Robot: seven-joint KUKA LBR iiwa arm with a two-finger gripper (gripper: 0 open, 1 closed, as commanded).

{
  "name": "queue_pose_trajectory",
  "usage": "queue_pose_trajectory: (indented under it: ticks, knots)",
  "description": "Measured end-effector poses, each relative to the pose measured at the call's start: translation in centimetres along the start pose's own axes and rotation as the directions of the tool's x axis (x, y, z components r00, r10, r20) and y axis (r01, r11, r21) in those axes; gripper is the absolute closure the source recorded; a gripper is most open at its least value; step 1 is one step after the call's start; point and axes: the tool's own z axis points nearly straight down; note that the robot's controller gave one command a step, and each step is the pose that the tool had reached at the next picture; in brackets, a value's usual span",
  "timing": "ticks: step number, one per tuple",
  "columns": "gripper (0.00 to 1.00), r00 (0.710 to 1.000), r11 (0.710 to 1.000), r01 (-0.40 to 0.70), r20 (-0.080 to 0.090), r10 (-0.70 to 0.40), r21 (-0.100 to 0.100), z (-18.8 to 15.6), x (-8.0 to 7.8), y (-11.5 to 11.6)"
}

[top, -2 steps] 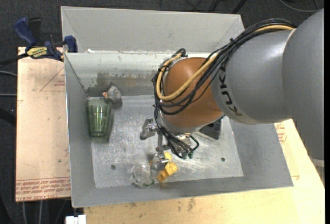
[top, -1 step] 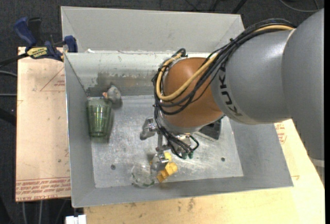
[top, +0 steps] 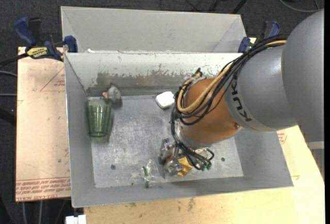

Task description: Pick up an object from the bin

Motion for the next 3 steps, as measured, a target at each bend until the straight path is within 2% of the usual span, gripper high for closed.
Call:
queue_pose_trajectory:
  ticks: [1, 2, 3]
  knots:
    - [1.00, 1.000, 1.000, 0.000, 0.000, 0.000, 0.000, 0.0, 0.0, 0.0]
    - [1.00, 0.998, 0.998, -0.064, -0.001, 0.064, 0.001, -2.6, 0.5, 0.8]
    - [1.00, 0.999, 0.999, -0.043, 0.001, 0.043, 0.001, -4.6, -0.1, -1.0]
